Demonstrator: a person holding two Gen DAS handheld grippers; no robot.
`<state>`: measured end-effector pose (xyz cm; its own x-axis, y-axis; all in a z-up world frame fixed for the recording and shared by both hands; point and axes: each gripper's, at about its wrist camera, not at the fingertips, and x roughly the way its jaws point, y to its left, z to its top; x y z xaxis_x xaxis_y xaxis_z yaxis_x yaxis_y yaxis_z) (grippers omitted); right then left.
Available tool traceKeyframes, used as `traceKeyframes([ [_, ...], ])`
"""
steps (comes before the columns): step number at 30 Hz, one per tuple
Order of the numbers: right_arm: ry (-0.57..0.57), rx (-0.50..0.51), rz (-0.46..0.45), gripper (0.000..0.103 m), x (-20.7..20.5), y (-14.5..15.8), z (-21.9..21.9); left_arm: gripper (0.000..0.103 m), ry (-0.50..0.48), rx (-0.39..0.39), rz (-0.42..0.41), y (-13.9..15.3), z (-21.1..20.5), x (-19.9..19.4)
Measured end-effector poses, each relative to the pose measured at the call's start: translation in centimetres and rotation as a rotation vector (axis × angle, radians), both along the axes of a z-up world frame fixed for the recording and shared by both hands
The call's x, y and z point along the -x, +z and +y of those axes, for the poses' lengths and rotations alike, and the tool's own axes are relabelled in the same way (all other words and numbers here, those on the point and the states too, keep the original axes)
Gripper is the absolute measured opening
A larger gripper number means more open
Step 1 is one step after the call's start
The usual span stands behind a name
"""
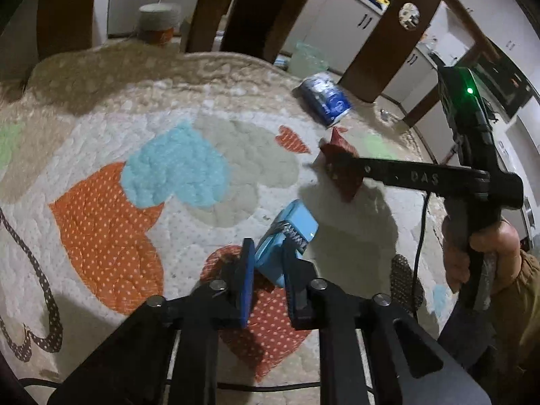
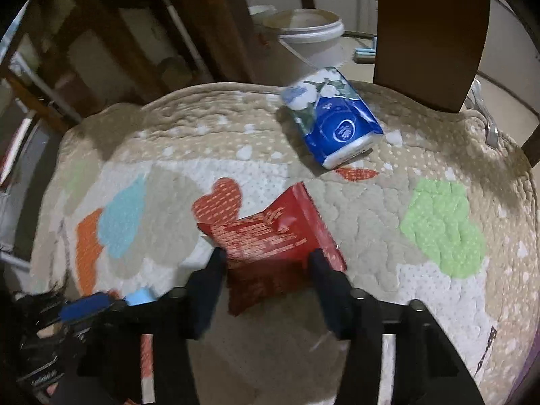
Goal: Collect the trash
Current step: 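Grasp the blue tape roll with the left tool while the right grasps the red snack bag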
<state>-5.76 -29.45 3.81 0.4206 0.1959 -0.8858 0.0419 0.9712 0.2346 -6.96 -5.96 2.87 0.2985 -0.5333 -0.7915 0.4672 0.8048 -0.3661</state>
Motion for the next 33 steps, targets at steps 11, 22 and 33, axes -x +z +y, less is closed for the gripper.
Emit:
traceKeyframes([
  [11, 0.007, 0.013, 0.005, 0.077, 3.3, -0.3, 0.0, 0.062, 0.073, 0.041, -0.002, 0.2, 1.1, -0.8],
  [22, -0.216, -0.268, 0.052, 0.083, 1.1, -1.0, -3.7, 0.065, 0.039, -0.042, -0.010, -0.7, -0.9, -0.2],
  [33, -0.124, 0.029, 0.089, 0.074, -1.2, -1.5, 0.8, 0.029, 0.069, -0.278, -0.157, -1.0, -4.3, 2.3],
])
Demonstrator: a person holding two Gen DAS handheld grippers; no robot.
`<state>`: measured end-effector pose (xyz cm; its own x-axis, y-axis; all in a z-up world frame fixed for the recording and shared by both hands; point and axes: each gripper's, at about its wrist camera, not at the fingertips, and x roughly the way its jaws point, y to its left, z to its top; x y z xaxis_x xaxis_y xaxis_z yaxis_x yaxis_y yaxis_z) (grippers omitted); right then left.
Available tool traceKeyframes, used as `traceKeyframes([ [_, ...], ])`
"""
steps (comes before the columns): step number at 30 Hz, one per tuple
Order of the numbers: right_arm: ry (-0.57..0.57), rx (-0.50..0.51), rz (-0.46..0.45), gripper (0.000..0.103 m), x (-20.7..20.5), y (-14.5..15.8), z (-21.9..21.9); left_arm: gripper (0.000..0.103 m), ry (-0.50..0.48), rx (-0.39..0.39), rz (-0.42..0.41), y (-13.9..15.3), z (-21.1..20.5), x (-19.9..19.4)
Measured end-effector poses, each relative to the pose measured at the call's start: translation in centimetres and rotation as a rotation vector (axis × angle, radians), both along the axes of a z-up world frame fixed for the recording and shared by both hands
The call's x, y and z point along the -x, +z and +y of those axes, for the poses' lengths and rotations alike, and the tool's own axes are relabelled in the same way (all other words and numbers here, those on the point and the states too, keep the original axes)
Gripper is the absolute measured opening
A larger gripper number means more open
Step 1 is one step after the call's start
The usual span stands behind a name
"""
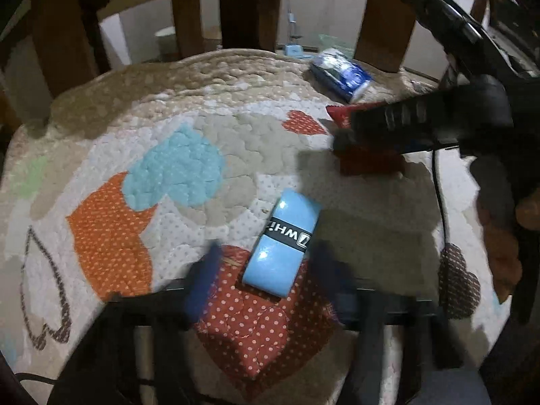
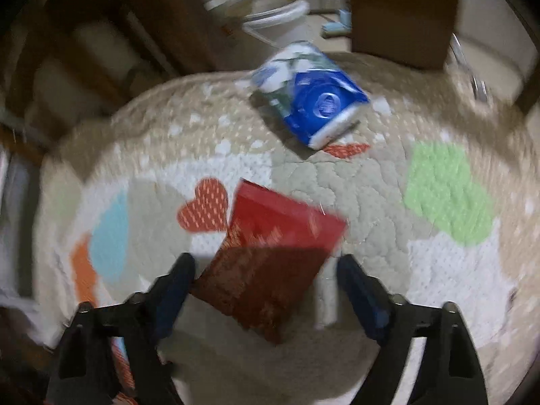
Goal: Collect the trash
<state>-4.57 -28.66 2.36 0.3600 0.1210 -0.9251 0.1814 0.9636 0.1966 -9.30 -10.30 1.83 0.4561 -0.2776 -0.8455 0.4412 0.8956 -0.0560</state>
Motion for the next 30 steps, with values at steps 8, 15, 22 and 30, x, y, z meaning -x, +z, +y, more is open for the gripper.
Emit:
traceKeyframes([
  [8, -0.010, -0.002, -0.019, 0.039, 3.5, 0.5, -1.9, 0.024, 0.050, 0.005, -0.076, 1.5, -0.9, 1.7],
  [15, -0.115, 0.072, 0.027, 0.035, 7.4, 1.5, -2.3, 0.024, 0.025, -0.029, -0.239, 3.7, -2.6, 5.4],
  [22, -0.216, 0.167, 0.057, 0.035, 9.9, 3.7, -3.3, 0.024, -0.030, 0.043, -0.313, 6.1, -2.6, 6.9],
  [30, -0.325, 0.182, 0.060, 0.035, 10.2, 4.8, -3.7, 0.024, -0.026, 0.110, -0.318, 7.0, -0.9, 7.1],
])
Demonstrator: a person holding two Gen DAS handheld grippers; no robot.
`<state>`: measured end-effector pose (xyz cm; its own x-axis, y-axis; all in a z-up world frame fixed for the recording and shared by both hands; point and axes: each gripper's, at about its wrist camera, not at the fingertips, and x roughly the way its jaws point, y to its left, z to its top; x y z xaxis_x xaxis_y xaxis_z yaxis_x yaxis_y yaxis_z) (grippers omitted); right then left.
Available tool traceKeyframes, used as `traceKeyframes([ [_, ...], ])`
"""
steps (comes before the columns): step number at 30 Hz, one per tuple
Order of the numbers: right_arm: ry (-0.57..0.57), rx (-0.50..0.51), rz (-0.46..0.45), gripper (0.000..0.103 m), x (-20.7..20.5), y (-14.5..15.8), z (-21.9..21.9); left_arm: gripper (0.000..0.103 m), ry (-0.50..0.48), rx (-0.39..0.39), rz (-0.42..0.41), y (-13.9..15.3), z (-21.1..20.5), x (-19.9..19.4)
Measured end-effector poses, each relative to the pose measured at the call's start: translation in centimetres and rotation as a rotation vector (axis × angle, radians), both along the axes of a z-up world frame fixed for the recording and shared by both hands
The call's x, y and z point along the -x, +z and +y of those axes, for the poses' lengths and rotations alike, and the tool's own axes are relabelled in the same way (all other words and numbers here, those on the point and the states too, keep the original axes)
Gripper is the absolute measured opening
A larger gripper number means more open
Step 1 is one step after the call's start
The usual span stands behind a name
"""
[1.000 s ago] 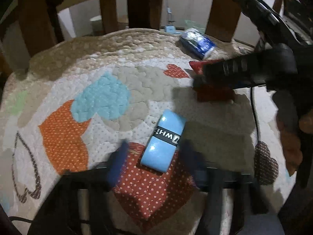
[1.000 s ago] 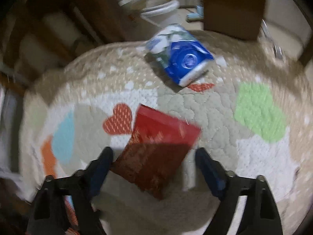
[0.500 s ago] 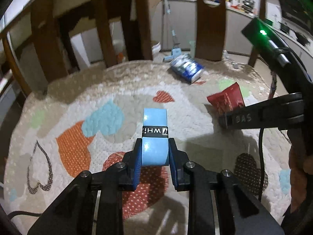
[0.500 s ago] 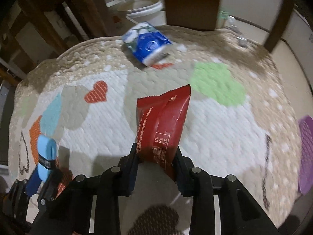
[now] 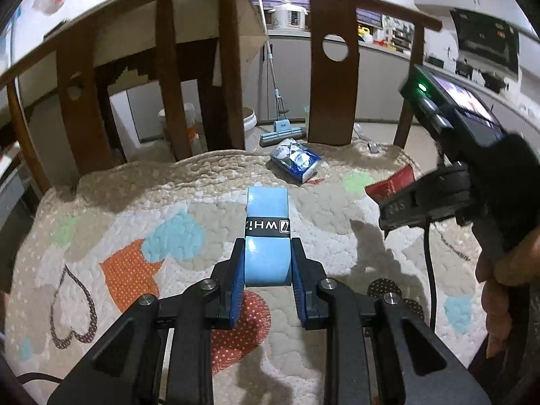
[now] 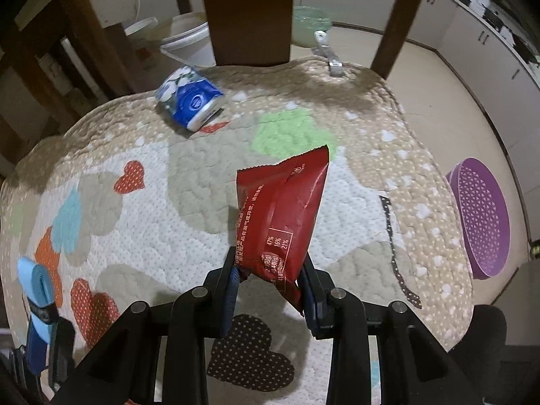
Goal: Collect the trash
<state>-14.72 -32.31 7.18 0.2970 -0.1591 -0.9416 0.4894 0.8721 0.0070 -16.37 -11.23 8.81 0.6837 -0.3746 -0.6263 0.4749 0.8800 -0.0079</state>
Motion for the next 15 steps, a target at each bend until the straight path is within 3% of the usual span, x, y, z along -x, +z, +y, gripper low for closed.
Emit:
traceKeyframes([
  [8, 0.017, -0.028, -0.019, 0.035, 1.3, -0.8, -0.2, 0.024, 0.029, 0.070, 0.079, -0.5, 1.3, -1.7],
  [15, 0.033, -0.100, -0.164, 0.035, 5.4, 1.4, -2.4, 0.024, 0.070, 0.151, 0.135, -0.5, 4.6, -4.2],
])
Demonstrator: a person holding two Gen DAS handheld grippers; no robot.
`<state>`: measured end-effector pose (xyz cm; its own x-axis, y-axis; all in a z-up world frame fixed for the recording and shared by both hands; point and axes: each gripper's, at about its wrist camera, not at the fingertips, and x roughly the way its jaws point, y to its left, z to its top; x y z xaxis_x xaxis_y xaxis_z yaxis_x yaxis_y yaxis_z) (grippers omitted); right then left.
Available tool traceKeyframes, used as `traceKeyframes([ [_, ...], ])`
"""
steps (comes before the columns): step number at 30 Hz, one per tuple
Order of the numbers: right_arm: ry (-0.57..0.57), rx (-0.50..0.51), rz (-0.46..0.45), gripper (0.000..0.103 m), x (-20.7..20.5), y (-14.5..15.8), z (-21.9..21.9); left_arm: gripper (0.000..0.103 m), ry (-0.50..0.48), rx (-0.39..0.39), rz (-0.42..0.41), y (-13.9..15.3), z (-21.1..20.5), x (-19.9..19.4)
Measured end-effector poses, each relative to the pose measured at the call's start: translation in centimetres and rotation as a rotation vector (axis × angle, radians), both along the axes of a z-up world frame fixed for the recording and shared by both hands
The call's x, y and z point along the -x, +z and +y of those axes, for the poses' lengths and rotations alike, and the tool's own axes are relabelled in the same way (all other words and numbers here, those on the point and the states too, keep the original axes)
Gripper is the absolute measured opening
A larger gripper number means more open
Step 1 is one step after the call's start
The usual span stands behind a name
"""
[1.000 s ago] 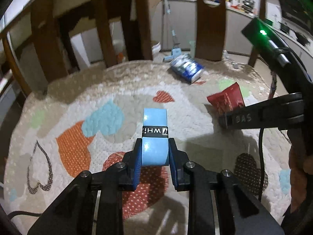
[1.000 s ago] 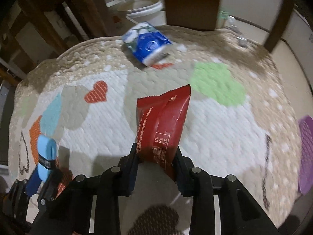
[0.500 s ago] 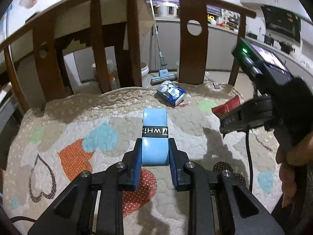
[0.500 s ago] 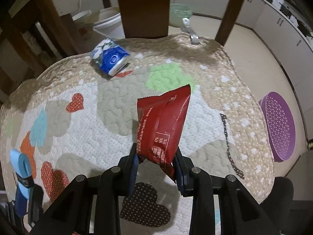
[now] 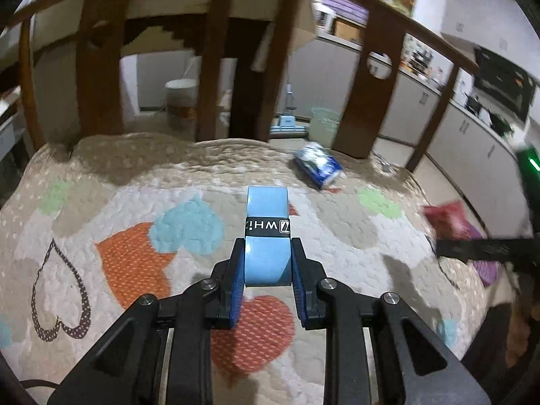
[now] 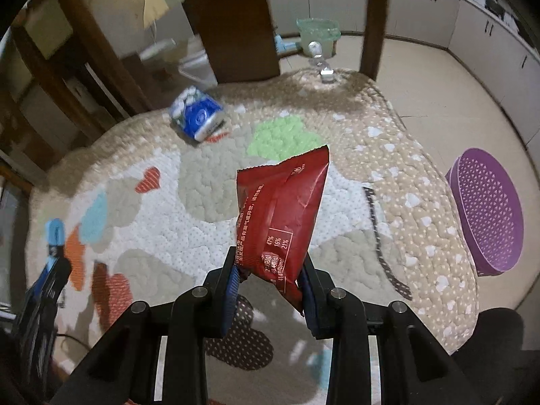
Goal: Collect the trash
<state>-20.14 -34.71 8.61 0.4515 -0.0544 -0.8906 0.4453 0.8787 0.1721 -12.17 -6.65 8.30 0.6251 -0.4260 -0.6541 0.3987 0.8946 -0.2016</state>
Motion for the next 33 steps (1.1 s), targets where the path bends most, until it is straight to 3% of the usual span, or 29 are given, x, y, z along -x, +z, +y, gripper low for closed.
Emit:
traceKeyframes([
  [5, 0.015, 0.079, -0.084, 0.035, 3.8, 1.5, -2.0, 0.024, 0.038, 0.027, 0.043, -0.9, 0.8, -1.1],
  [14, 0.004, 0.065, -0.208, 0.035, 10.1, 2.1, -7.4, 0.024, -0.018, -0.084, 0.004, -1.8, -4.4, 0.9],
  [20, -0.036, -0.025, -0.285, 0.035, 12.6, 1.8, -12.3, 0.024, -0.076, -0.109, -0.002, -0.4, -7.9, 2.9],
  [28, -0.002, -0.125, -0.378, 0.035, 12.5, 0.7, -17.3, 0.024, -0.077, -0.063, 0.112, 1.4, -11.1, 2.5],
  [33, 0.027, -0.186, -0.435, 0.035, 11.9, 0.3, -20.0, 0.024, -0.072, -0.077, 0.145, 2.0, -13.4, 1.6],
])
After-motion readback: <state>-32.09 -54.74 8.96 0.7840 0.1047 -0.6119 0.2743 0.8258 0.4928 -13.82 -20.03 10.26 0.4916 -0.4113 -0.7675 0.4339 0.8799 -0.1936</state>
